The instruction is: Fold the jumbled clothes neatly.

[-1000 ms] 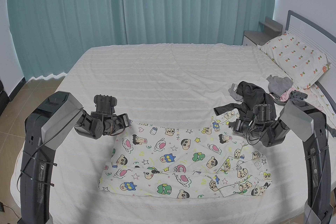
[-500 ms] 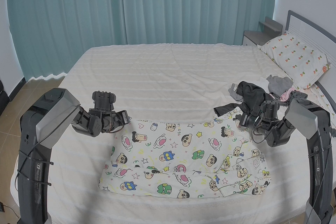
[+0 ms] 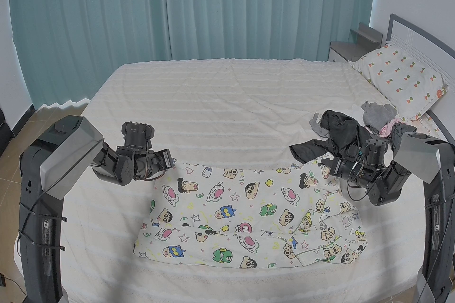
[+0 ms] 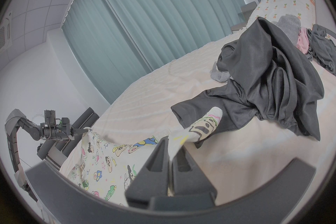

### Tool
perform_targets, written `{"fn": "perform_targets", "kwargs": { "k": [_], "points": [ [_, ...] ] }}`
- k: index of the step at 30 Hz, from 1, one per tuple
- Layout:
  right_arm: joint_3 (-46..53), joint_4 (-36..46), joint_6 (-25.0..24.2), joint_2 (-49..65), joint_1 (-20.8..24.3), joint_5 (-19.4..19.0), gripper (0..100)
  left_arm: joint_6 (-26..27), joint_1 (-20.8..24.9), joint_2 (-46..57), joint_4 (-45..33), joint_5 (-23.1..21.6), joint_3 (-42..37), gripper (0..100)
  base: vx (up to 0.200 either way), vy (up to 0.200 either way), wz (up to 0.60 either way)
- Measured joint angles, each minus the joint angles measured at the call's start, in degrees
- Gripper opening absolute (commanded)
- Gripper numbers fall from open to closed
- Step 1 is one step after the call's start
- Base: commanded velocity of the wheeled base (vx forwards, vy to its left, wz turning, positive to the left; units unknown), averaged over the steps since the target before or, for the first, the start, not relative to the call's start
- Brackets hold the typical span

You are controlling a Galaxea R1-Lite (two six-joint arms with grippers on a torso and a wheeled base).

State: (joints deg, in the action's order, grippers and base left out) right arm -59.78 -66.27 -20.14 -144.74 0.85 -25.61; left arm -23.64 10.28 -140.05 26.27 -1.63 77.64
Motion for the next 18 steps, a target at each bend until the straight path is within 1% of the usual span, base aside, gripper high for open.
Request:
{"fn": "perform_targets", "kwargs": {
  "k": [7,14,18],
  "points": [
    [6.69,-2.57,0.85,3.23,-0.50,-2.16,0,-0.04,0.00,2.69,3.83,-0.11,-5.24,0,0.000,0.000,0.00],
    [14.51,-7.30,4.97,5.68,-0.83,-3.50,0,0.07,0.00,5.38,7.34,-0.39,-11.72,0,0.000,0.000,0.00],
    [20.24,-11.90,6.51,6.25,-0.67,-3.97,0,0.44,0.00,6.75,11.23,-0.60,-17.86,0,0.000,0.000,0.00]
  ]
}}
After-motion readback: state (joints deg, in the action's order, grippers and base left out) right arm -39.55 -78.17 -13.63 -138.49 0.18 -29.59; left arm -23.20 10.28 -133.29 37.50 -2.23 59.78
